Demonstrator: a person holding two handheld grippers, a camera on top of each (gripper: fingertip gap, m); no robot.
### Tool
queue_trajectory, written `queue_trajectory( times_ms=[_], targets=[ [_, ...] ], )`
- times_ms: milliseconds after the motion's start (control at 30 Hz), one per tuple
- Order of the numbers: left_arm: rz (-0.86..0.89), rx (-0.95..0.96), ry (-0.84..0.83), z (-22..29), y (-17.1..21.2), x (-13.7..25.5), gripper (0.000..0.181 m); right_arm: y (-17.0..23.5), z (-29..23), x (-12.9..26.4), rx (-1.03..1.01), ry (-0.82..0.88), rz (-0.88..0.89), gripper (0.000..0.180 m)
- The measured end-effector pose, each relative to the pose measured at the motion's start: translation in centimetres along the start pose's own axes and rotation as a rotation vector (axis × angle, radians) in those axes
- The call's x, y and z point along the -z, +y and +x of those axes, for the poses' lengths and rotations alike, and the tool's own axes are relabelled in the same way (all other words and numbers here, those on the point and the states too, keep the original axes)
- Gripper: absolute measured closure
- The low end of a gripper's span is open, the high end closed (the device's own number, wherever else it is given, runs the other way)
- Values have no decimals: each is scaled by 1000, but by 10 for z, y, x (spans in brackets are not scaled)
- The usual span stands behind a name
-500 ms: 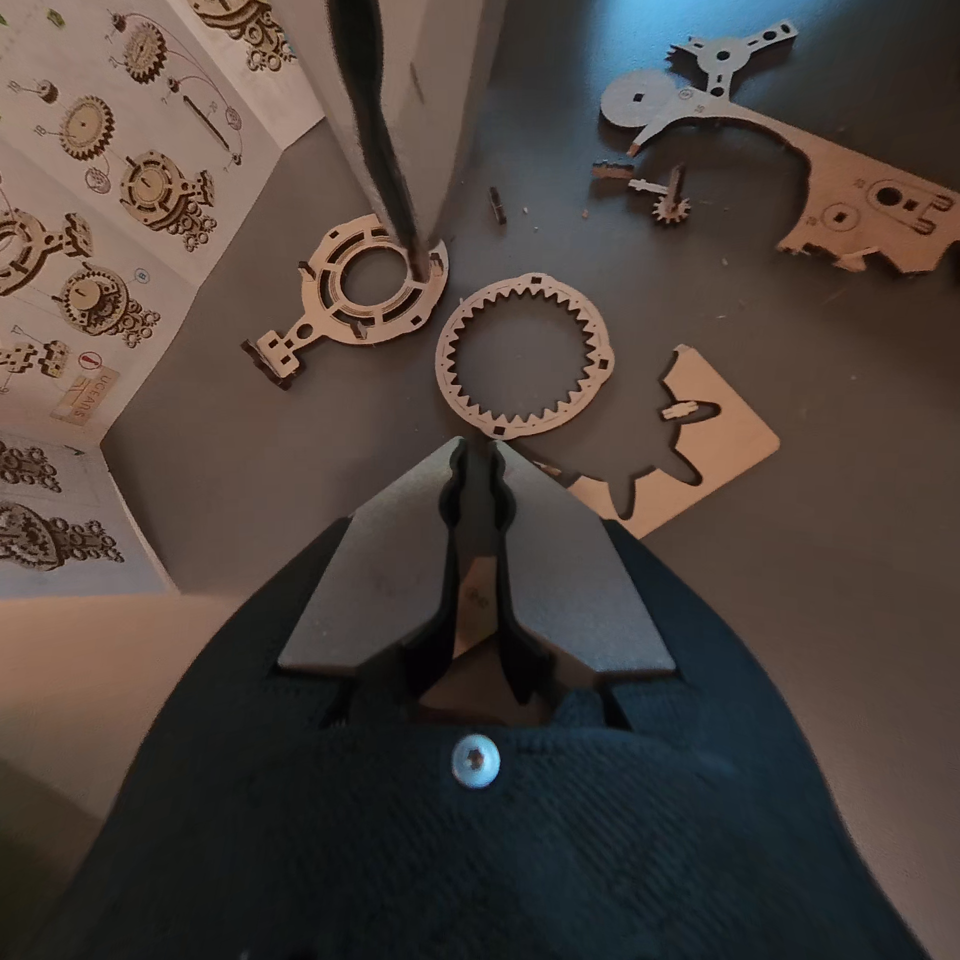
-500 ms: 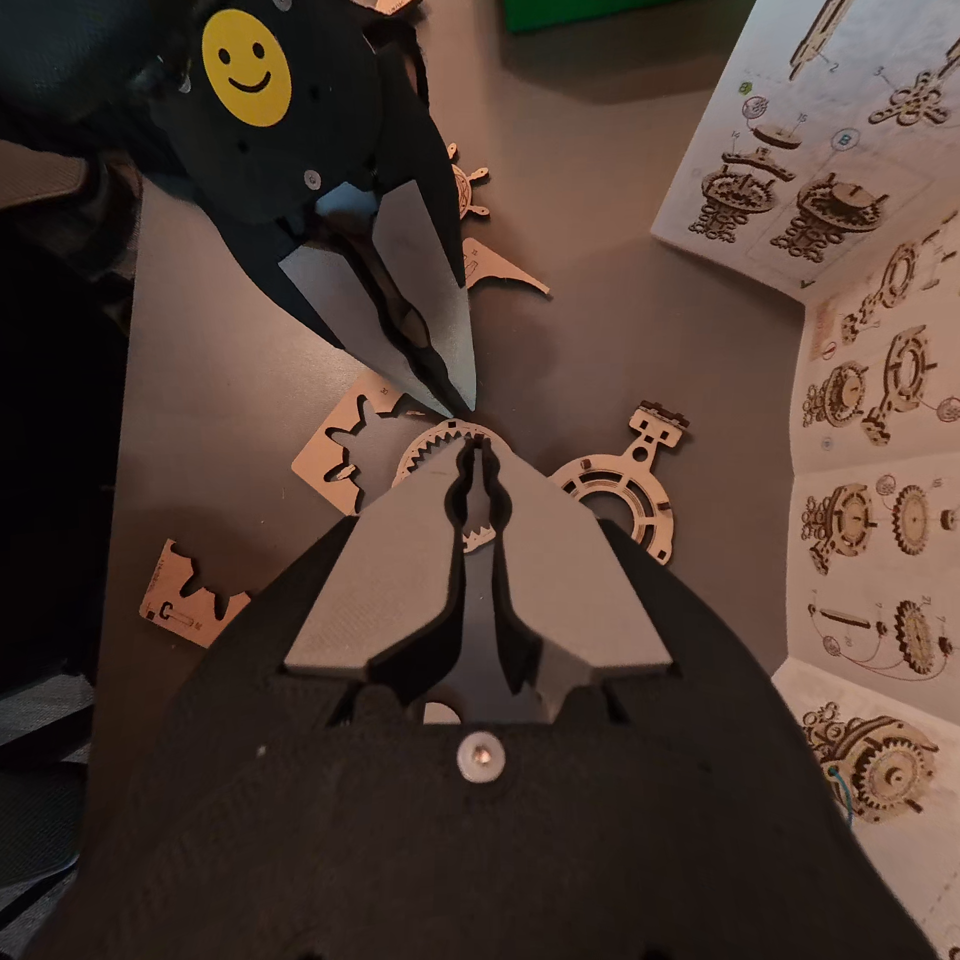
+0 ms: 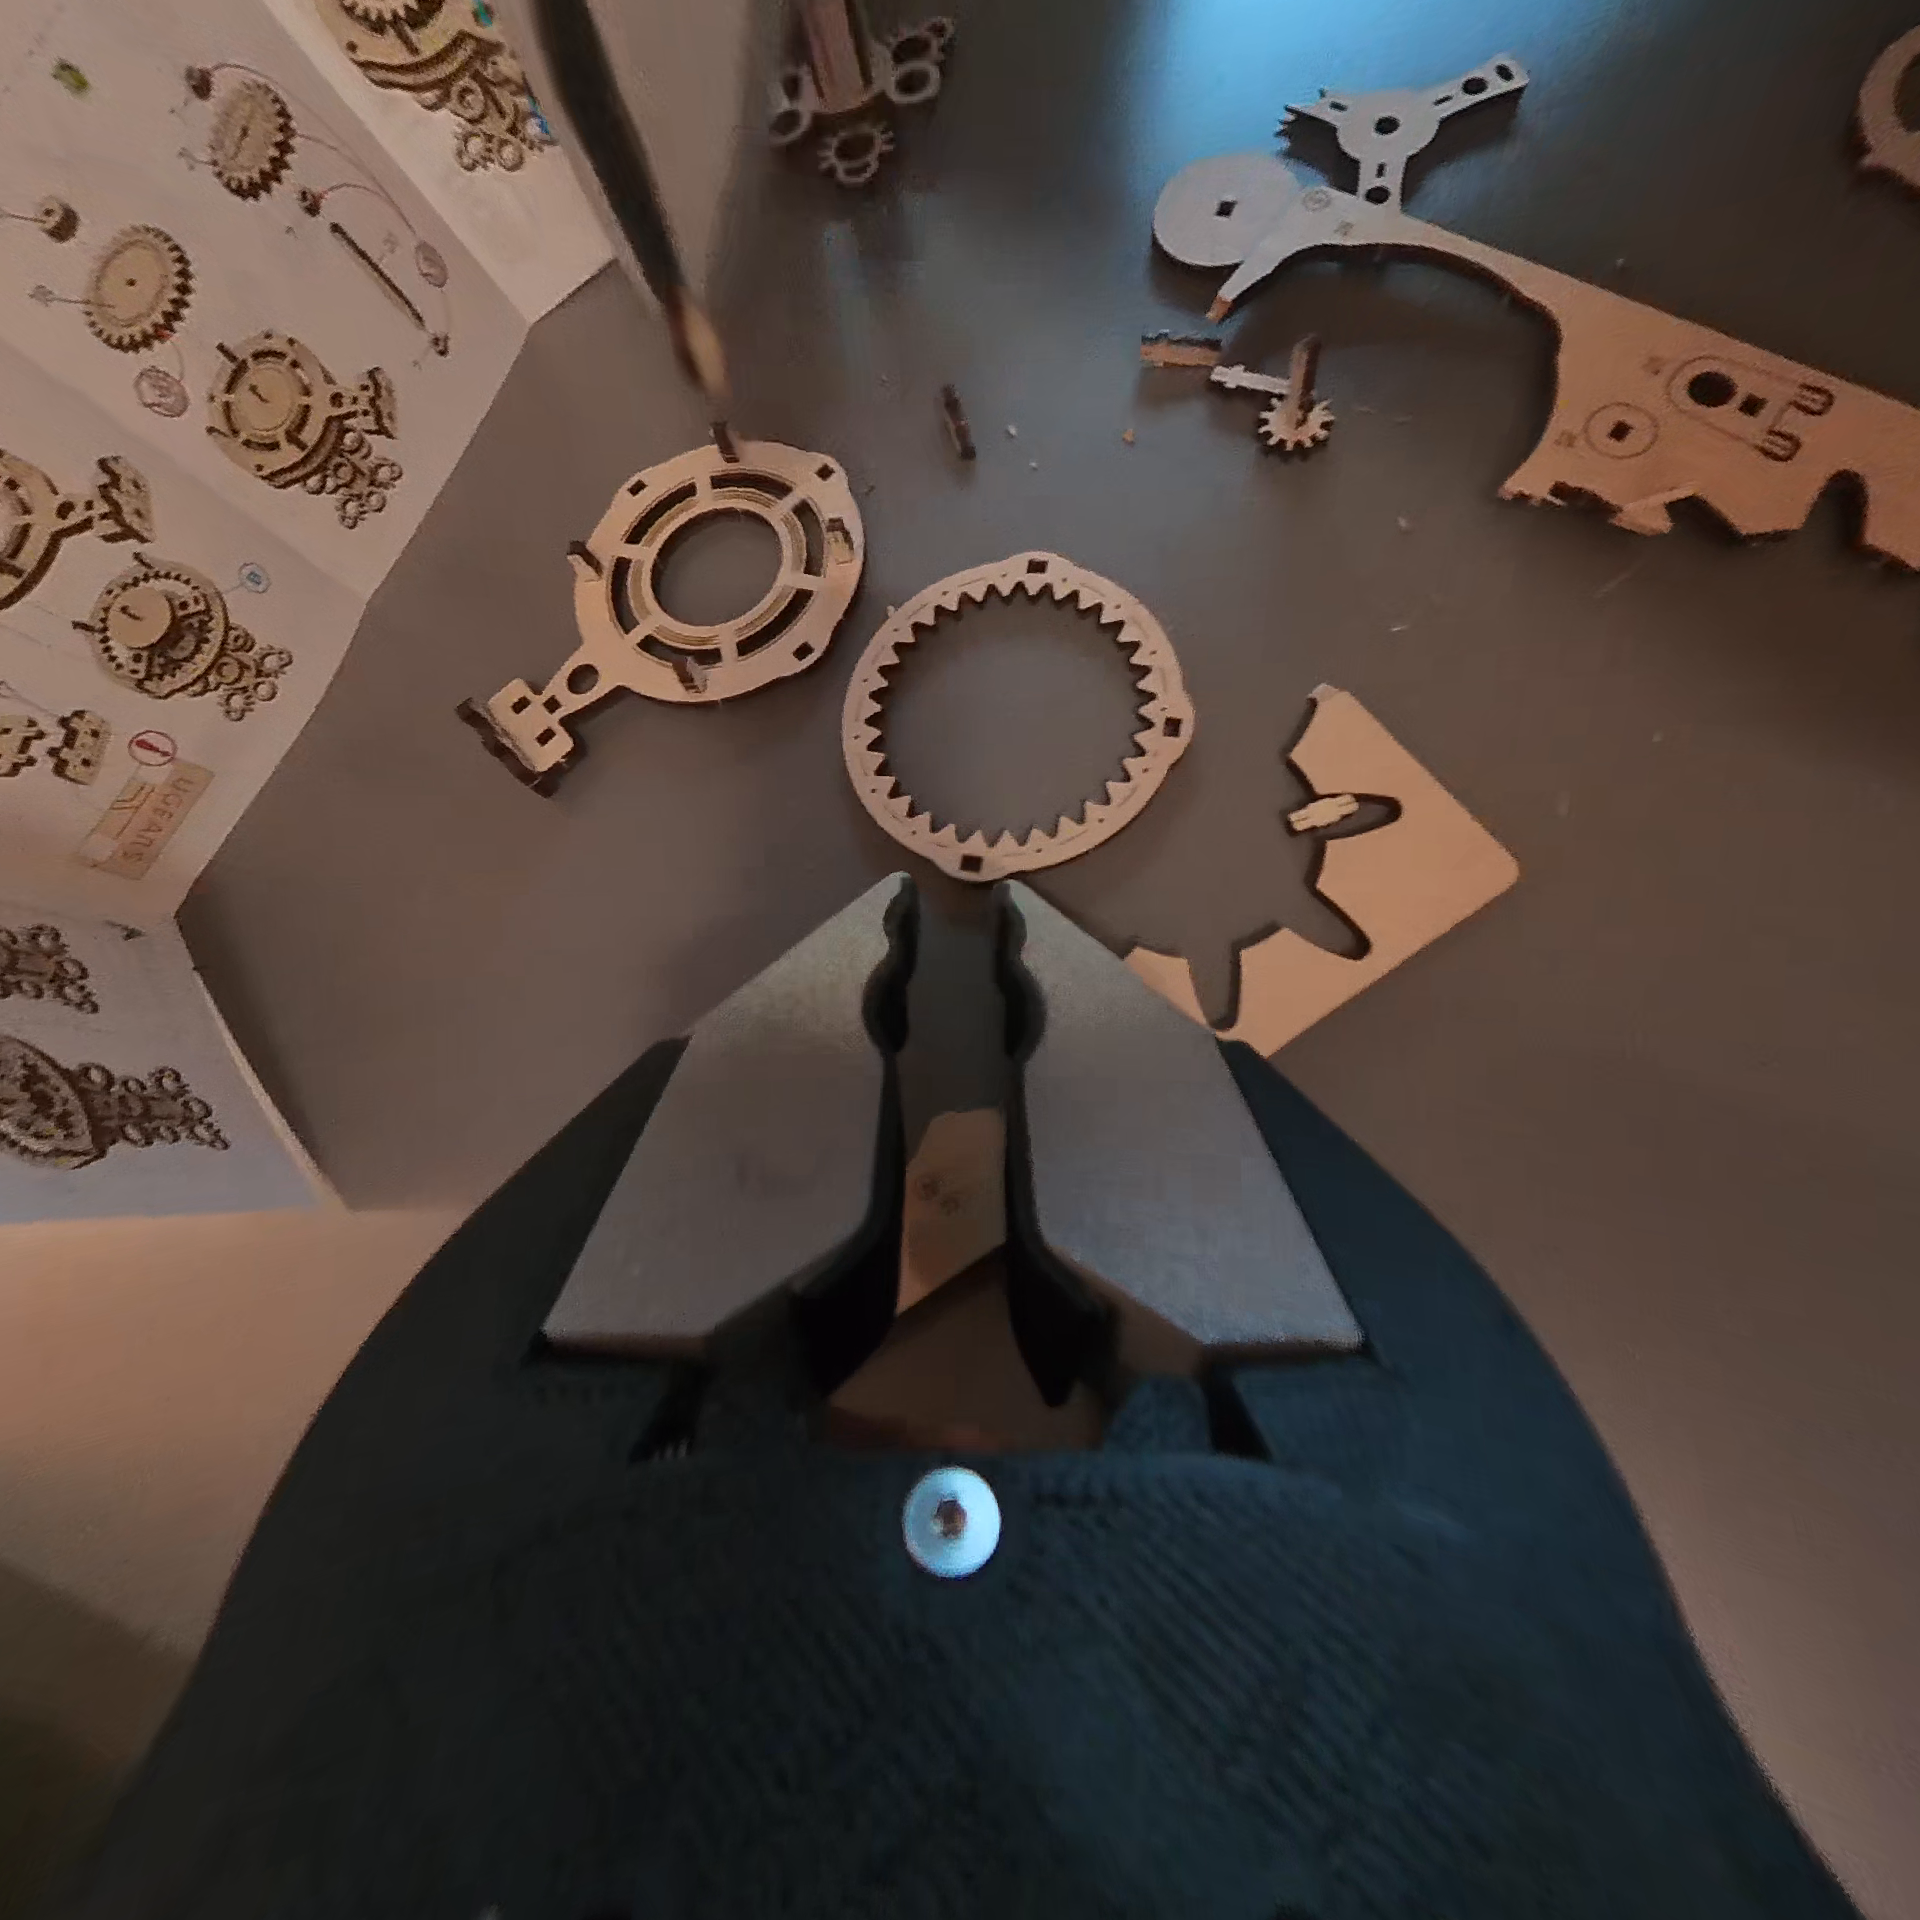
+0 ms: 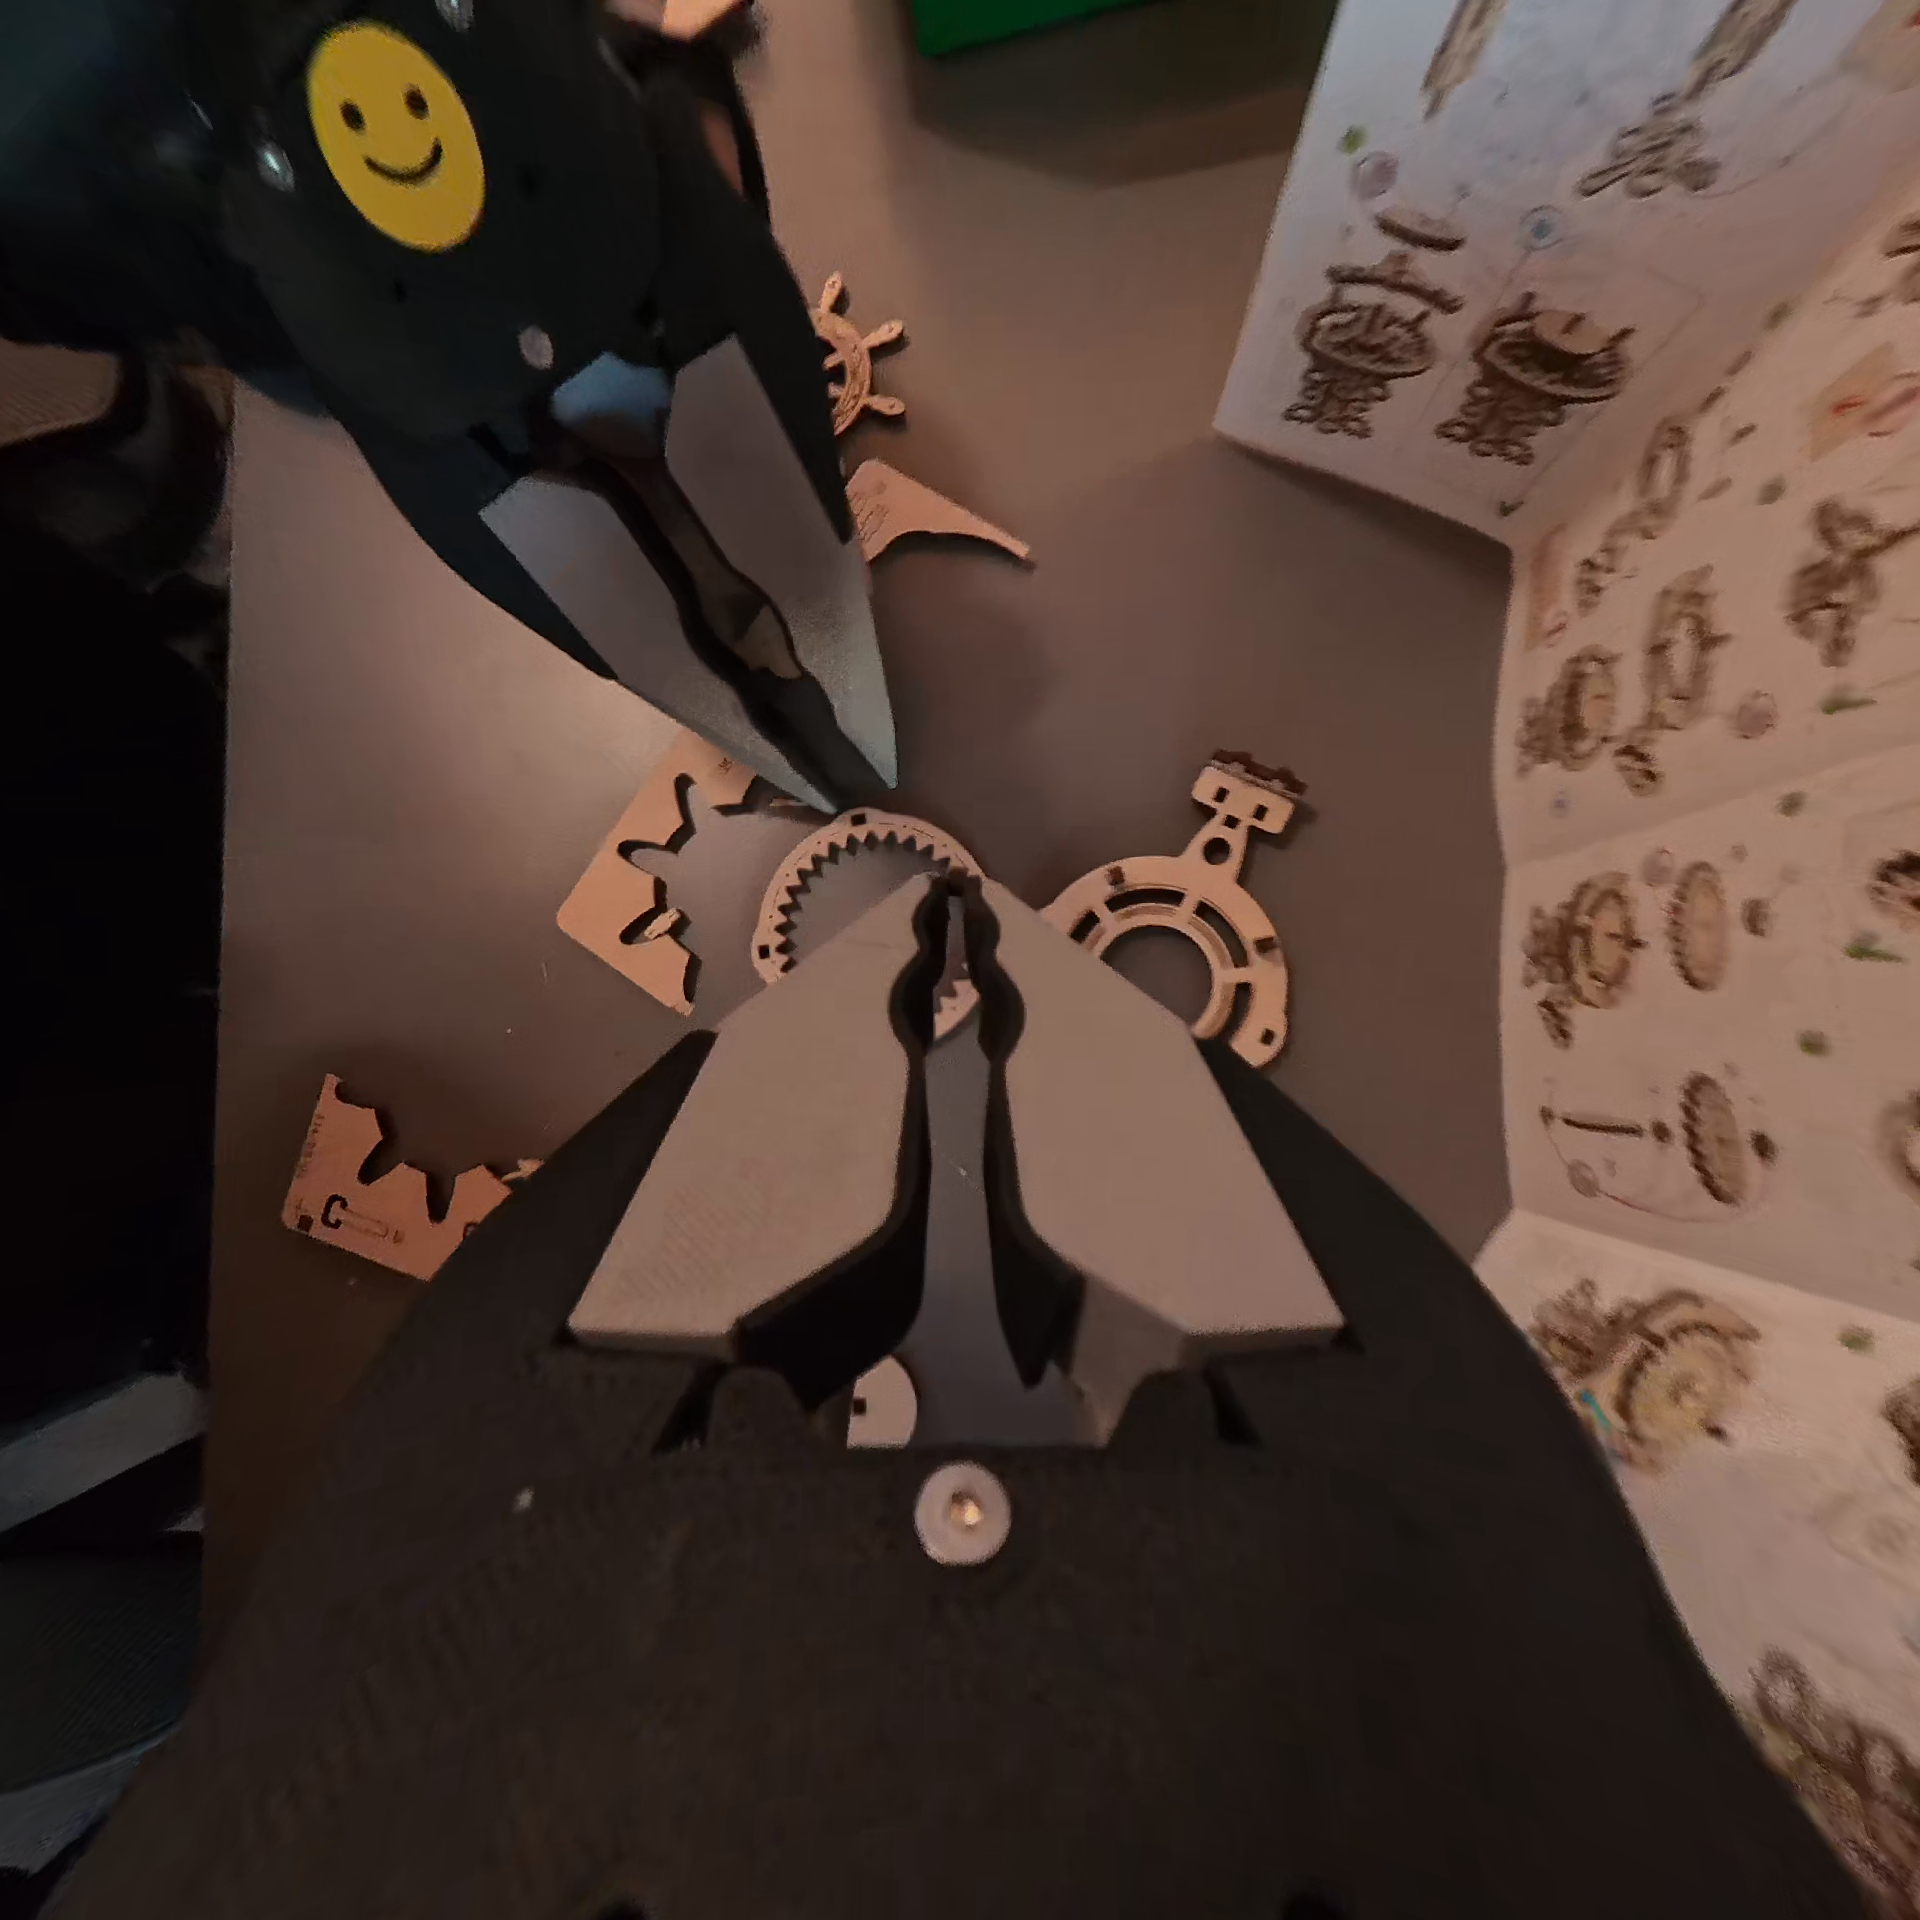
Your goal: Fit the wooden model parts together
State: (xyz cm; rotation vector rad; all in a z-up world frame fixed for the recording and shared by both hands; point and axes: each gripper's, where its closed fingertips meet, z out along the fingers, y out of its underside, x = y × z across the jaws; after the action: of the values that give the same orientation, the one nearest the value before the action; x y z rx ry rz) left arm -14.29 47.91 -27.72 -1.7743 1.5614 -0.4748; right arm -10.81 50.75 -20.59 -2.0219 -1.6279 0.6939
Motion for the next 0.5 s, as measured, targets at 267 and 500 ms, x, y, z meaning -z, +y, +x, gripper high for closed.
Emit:
queue_trajectory(
  times_ms=[267,500],
  targets=[
    [16,7,11,1,-3,1,170,-12,11,48,-43,53,120,180],
    [22,12,-1,-2,-4,1,168,-9,9,43,-34,46,98,180]
  ],
)
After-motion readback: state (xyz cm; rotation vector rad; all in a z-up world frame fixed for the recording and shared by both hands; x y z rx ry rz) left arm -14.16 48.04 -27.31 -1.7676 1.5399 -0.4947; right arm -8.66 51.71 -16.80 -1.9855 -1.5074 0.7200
